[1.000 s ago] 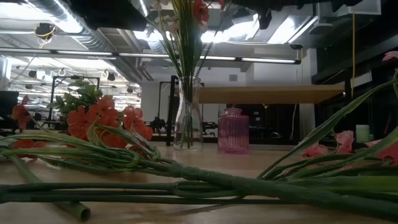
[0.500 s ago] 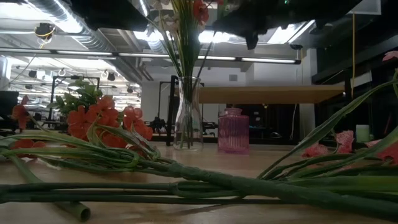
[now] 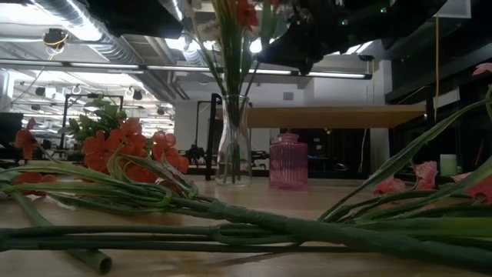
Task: Pick and place flowers into a vace then onto a shelf
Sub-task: Put the red tulip into the transparent vase, then put the transparent vase with the flowers on the shelf
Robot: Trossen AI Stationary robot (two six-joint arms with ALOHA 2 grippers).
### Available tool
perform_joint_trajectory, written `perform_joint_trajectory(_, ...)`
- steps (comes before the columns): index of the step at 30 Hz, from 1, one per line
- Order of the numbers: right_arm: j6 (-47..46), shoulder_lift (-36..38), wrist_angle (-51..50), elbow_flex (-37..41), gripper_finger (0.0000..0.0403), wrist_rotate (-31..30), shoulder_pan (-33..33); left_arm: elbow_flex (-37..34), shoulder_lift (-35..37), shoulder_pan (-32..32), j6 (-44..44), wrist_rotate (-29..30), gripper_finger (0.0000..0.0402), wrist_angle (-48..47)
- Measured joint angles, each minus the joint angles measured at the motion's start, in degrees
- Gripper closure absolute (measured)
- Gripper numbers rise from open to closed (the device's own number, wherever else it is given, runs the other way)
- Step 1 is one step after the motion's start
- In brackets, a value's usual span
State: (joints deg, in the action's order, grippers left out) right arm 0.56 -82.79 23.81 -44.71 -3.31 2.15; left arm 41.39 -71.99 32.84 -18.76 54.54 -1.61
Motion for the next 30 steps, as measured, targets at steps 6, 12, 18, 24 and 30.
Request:
perform_joint_trajectory(6,1.6,0.0,0.0,0.0,0.0330,0.1,0.0,0.0,0.0,0.0,0.0,0.1,0.0302,0.0)
perform_joint_trajectory(12,3.1,0.0,-0.2,0.0,0.0290,0.4,0.0,0.0,0.0,0.0,0.0,0.1,0.0301,0.0)
perform_joint_trajectory(18,3.5,0.0,-6.4,-0.8,0.0257,0.4,0.0,0.0,0.0,0.0,0.0,0.1,0.0301,0.0)
perform_joint_trajectory(24,6.2,0.0,-16.8,-5.7,0.0237,0.5,0.0,0.0,0.0,-1.4,0.0,0.0,0.0300,0.0)
perform_joint_trajectory(30,5.5,0.1,-30.5,-10.3,0.0233,-1.7,-0.1,0.0,0.0,-5.2,0.2,-0.7,0.0292,0.0)
